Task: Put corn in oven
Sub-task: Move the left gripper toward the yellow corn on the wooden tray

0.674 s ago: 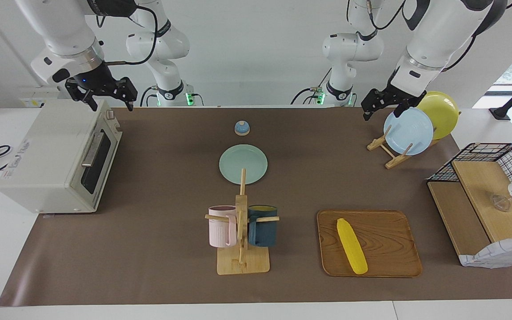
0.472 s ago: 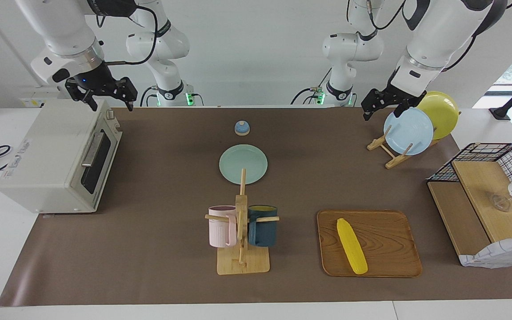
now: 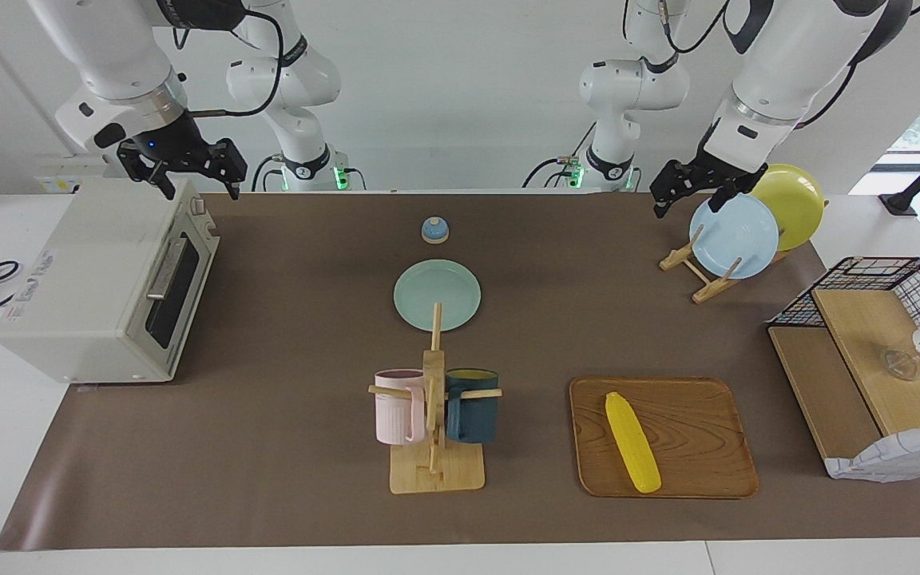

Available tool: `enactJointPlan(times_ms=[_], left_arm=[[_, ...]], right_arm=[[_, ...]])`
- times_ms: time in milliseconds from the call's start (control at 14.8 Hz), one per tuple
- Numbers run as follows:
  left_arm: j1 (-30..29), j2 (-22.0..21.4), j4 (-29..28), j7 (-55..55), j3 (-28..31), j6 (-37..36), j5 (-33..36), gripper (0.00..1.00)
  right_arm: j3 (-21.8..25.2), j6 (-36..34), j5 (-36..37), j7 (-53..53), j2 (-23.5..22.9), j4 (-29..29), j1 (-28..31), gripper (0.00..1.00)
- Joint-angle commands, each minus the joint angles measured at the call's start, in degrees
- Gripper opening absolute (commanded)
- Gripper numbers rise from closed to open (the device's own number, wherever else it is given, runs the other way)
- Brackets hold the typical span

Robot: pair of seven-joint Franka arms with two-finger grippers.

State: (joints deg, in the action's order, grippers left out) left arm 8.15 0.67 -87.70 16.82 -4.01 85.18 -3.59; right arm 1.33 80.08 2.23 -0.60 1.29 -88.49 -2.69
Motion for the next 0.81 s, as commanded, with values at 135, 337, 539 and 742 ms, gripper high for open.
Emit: enactJointPlan(times_ms=[135, 337, 539, 742], left_arm=[[-1.5, -0.7, -1.7, -0.2, -0.5, 6.4, -0.5, 1.00], [-1.4, 3.8, -0.4, -0.4, -0.5, 9.2, -0.2, 1.00], [-1.1, 16.1, 10.4, -0.5, -0.6, 8.6, 0.2, 1.00], [-1.0, 29.7, 22.6, -1.1, -0.7, 9.6, 0.3, 1.00]], right_arm=[[-0.2, 1.1, 0.5, 0.1, 1.8, -3.3, 0.3, 0.78], [-0.2, 3.7, 0.1, 2.5, 4.5, -9.2, 1.9, 0.01], [0.0, 15.4, -0.9, 7.6, 9.6, -21.5, 4.2, 0.00], [0.1, 18.4, 0.2, 6.8, 10.0, -24.5, 6.7, 0.00]])
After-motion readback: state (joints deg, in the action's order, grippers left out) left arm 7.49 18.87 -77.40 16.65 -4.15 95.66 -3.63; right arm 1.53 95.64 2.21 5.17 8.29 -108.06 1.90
